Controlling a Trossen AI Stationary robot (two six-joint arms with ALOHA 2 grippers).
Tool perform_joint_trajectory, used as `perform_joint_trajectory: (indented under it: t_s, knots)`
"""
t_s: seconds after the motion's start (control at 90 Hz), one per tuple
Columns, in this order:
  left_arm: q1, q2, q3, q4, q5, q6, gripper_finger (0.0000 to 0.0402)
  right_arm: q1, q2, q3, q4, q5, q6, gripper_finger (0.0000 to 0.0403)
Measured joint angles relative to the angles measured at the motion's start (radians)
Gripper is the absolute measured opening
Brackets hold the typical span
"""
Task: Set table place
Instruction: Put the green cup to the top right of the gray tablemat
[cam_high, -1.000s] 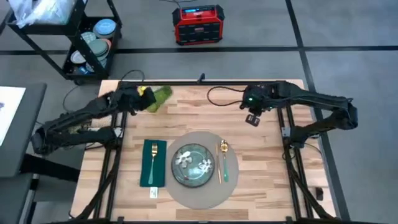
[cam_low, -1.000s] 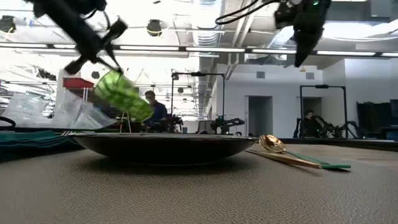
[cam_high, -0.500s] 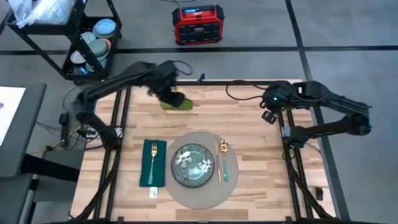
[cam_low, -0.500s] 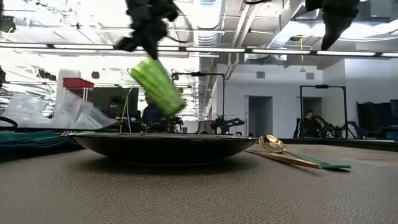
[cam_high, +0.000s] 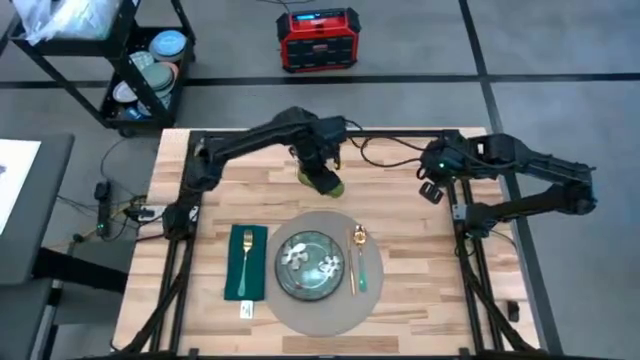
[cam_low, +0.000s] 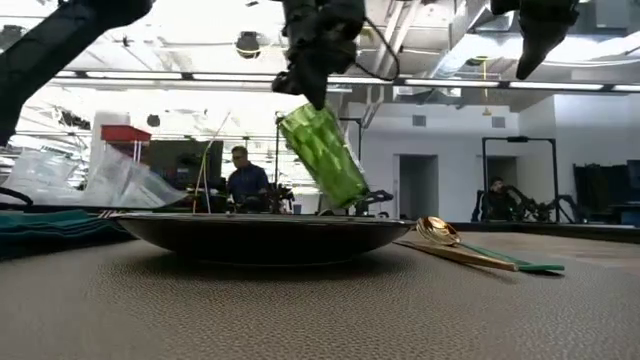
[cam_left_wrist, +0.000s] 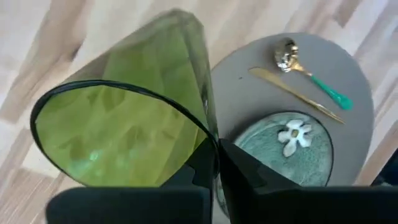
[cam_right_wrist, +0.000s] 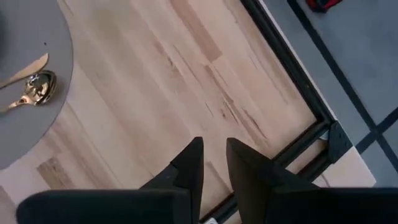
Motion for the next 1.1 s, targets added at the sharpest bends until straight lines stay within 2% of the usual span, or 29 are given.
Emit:
perform_joint_trajectory:
  t_s: [0.2,0.433,1.1]
  knots:
    - [-0.052,0.028,-0.018,-0.005,-0.075,0.019,0.0000,0.000,0.000,0.000,0.003,0.001,0.002,0.0058]
    - [-0.064,0.031,-0.033,-0.008,-0.159,0.043,0.0000,0.002,0.000,0.000,0.015,-0.001,0.008,0.0058]
    - [-0.087,0.031,-0.033,-0.008,-0.160,0.105,0.0000,0.002,0.000,0.000,0.020,-0.018,0.016,0.0058]
